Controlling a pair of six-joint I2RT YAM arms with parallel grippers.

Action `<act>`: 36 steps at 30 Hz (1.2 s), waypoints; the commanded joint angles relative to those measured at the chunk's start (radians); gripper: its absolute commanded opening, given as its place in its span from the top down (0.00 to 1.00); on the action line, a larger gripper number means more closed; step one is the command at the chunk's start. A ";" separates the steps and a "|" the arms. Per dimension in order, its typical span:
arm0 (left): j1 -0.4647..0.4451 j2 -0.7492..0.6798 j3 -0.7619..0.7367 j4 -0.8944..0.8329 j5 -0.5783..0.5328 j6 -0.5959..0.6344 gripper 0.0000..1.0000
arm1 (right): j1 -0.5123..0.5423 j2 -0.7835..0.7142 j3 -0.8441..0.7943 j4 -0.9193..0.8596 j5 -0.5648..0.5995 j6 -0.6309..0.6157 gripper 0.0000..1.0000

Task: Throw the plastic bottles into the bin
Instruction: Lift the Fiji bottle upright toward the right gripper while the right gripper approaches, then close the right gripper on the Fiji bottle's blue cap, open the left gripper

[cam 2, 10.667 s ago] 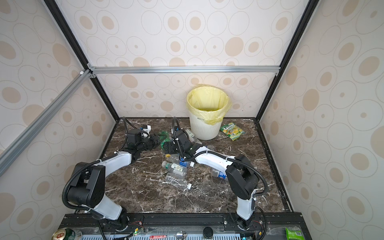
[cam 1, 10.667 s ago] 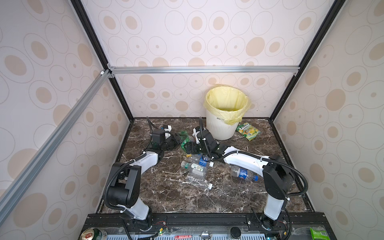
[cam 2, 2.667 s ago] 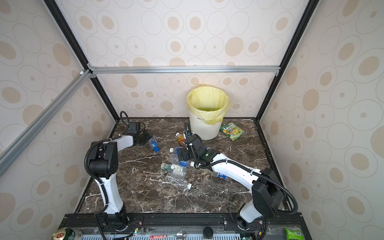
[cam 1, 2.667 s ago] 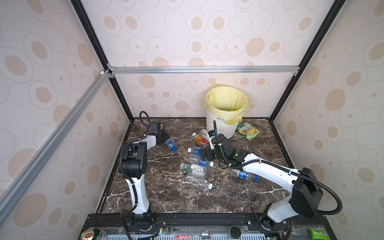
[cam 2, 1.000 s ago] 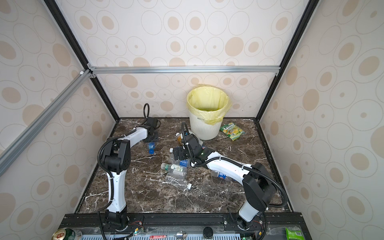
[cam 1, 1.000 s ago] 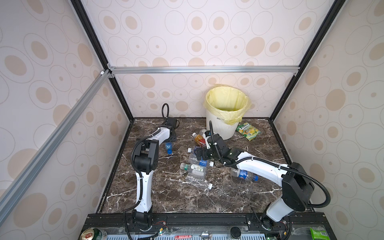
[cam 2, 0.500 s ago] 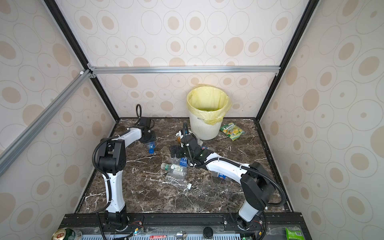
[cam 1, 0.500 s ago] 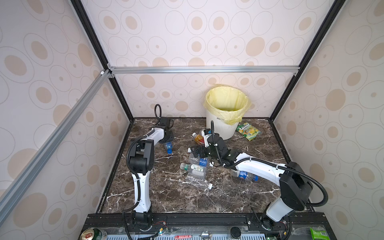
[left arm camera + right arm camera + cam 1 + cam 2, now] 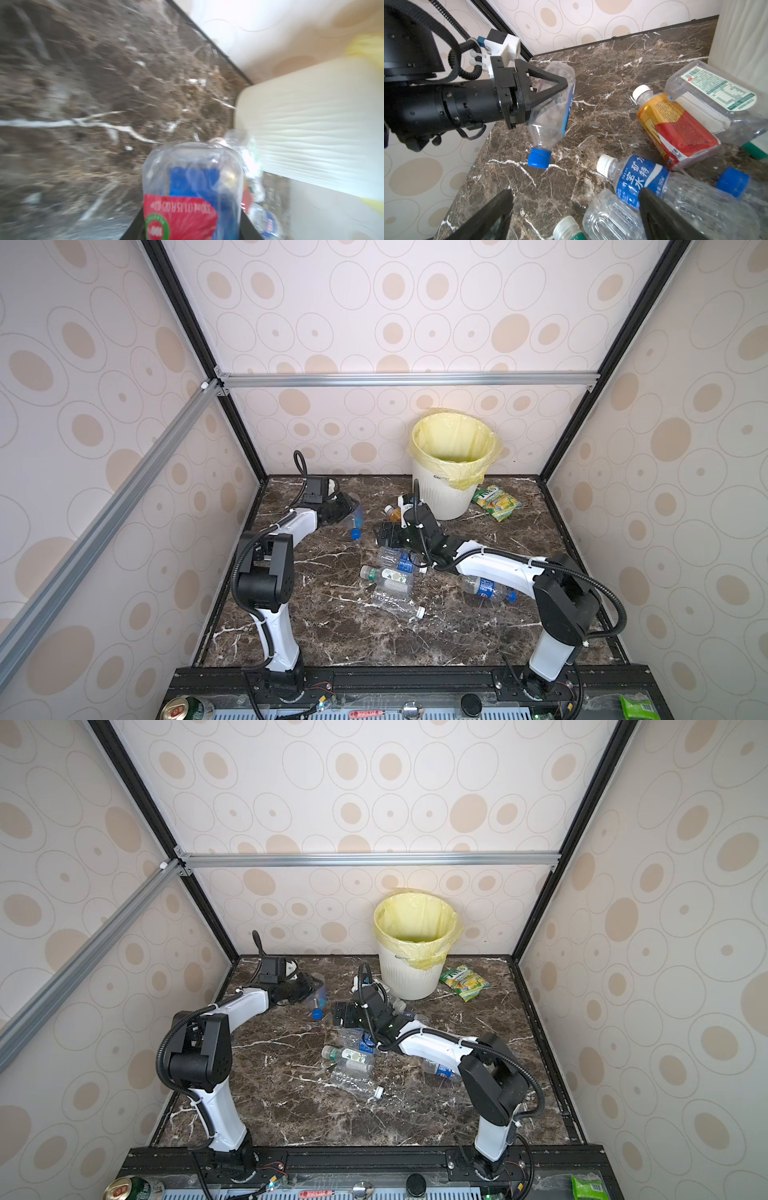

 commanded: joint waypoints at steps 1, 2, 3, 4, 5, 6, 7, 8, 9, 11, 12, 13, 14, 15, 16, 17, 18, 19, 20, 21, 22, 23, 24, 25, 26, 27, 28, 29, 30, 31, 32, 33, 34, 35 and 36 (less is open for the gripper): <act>0.002 -0.036 -0.033 0.159 0.136 -0.122 0.56 | 0.023 0.038 0.068 0.002 0.037 0.027 0.03; 0.001 -0.041 -0.044 0.175 0.143 -0.136 0.55 | 0.022 0.050 0.076 0.005 0.036 0.032 0.04; 0.000 -0.046 -0.053 0.193 0.151 -0.148 0.55 | 0.022 0.059 0.081 0.013 0.035 0.037 0.04; 0.000 -0.050 -0.062 0.213 0.160 -0.162 0.55 | 0.022 0.070 0.087 0.021 0.029 0.045 0.05; 0.001 -0.054 -0.068 0.228 0.168 -0.171 0.55 | 0.023 0.081 0.093 0.025 0.021 0.053 0.06; -0.001 -0.057 -0.070 0.237 0.172 -0.177 0.55 | 0.022 0.091 0.102 0.027 0.009 0.059 0.07; -0.001 -0.061 -0.074 0.245 0.173 -0.182 0.55 | 0.024 0.103 0.111 0.032 -0.004 0.064 0.09; -0.003 -0.064 -0.078 0.252 0.176 -0.187 0.55 | 0.026 0.114 0.120 0.032 -0.012 0.067 0.11; -0.005 -0.068 -0.081 0.259 0.178 -0.191 0.55 | 0.030 0.122 0.128 0.028 -0.015 0.070 0.12; -0.007 -0.075 -0.085 0.276 0.186 -0.198 0.55 | 0.031 0.144 0.151 0.012 -0.021 0.074 0.14; -0.006 -0.076 -0.084 0.281 0.187 -0.199 0.55 | 0.031 0.151 0.157 0.010 -0.024 0.076 0.14; -0.008 -0.076 -0.085 0.283 0.193 -0.202 0.54 | 0.032 0.159 0.160 0.009 -0.028 0.080 0.15; -0.008 -0.076 -0.088 0.291 0.202 -0.210 0.54 | 0.032 0.165 0.166 0.009 -0.031 0.084 0.16; -0.010 -0.076 -0.094 0.313 0.207 -0.218 0.54 | 0.032 0.171 0.170 0.008 -0.034 0.085 0.16; -0.012 -0.076 -0.098 0.328 0.208 -0.223 0.54 | 0.031 0.176 0.175 0.007 -0.037 0.088 0.17; -0.014 -0.076 -0.098 0.330 0.209 -0.224 0.54 | 0.031 0.182 0.179 0.007 -0.040 0.090 0.18; -0.018 -0.075 -0.098 0.330 0.211 -0.224 0.54 | 0.031 0.186 0.183 0.007 -0.043 0.092 0.19; -0.021 -0.074 -0.097 0.330 0.212 -0.224 0.54 | 0.031 0.190 0.187 0.007 -0.046 0.093 0.21; -0.026 -0.074 -0.096 0.330 0.212 -0.223 0.54 | 0.031 0.195 0.192 0.007 -0.049 0.095 0.22; -0.029 -0.075 -0.096 0.331 0.212 -0.221 0.54 | 0.031 0.199 0.197 0.003 -0.053 0.096 0.23; -0.031 -0.074 -0.094 0.329 0.212 -0.217 0.54 | 0.031 0.203 0.203 0.002 -0.057 0.095 0.26; -0.034 -0.074 -0.092 0.327 0.212 -0.215 0.54 | 0.031 0.206 0.208 0.001 -0.062 0.096 0.28; -0.035 -0.073 -0.092 0.326 0.211 -0.213 0.53 | 0.032 0.209 0.209 0.001 -0.064 0.099 0.29; -0.035 -0.073 -0.092 0.325 0.211 -0.213 0.54 | 0.031 0.212 0.210 0.001 -0.068 0.103 0.31; -0.035 -0.071 -0.092 0.325 0.211 -0.212 0.53 | 0.031 0.214 0.209 0.001 -0.073 0.107 0.32; -0.035 -0.071 -0.091 0.327 0.211 -0.212 0.53 | 0.033 0.216 0.209 0.004 -0.078 0.109 0.33; -0.035 -0.072 -0.093 0.327 0.211 -0.212 0.53 | 0.032 0.217 0.210 0.002 -0.081 0.115 0.36; -0.035 -0.073 -0.092 0.328 0.209 -0.211 0.54 | 0.032 0.218 0.209 0.002 -0.083 0.115 0.38; -0.035 -0.074 -0.094 0.328 0.209 -0.210 0.53 | 0.033 0.218 0.205 0.005 -0.084 0.118 0.40; -0.035 -0.072 -0.094 0.328 0.208 -0.210 0.53 | 0.033 0.218 0.202 0.007 -0.084 0.119 0.42; -0.035 -0.071 -0.093 0.328 0.209 -0.210 0.53 | 0.034 0.218 0.200 0.009 -0.084 0.121 0.45; -0.036 -0.072 -0.094 0.331 0.209 -0.211 0.53 | 0.034 0.218 0.201 0.009 -0.083 0.121 0.47; -0.035 -0.071 -0.095 0.334 0.212 -0.213 0.53 | 0.035 0.218 0.203 0.003 -0.083 0.121 0.50; -0.035 -0.073 -0.096 0.338 0.214 -0.215 0.53 | 0.032 0.218 0.204 0.001 -0.084 0.119 0.52; -0.035 -0.074 -0.096 0.342 0.214 -0.214 0.52 | 0.035 0.218 0.202 0.004 -0.084 0.118 0.54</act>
